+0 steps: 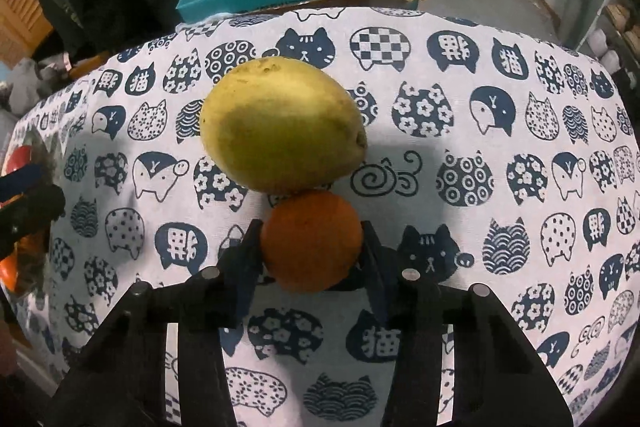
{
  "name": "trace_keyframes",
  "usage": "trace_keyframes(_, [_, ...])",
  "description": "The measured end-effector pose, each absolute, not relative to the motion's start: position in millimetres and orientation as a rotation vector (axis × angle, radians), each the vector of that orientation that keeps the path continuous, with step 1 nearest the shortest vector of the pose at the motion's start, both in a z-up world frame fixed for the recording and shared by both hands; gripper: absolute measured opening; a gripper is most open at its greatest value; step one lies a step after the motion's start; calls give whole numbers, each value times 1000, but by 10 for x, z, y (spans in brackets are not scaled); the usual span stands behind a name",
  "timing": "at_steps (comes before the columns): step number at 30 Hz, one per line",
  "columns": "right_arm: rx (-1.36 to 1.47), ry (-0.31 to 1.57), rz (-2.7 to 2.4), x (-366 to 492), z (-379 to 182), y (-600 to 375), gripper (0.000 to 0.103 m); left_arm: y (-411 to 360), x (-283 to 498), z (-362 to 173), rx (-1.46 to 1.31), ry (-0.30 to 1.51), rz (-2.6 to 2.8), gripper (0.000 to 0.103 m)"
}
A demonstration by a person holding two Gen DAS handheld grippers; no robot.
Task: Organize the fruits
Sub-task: 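Close the right tool on the small tangerine while the left tool grasps the yellow fruit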
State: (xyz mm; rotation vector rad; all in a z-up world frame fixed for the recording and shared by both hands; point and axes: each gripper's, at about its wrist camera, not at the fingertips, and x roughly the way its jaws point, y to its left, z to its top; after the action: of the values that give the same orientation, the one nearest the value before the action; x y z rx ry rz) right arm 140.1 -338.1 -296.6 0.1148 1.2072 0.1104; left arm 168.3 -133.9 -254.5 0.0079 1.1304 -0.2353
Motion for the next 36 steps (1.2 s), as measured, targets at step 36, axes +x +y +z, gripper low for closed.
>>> trace_keyframes(36, [136,1138,-63,1115,-2514,-4104,45,-2192,1624,-2392,88,1096,-435,89])
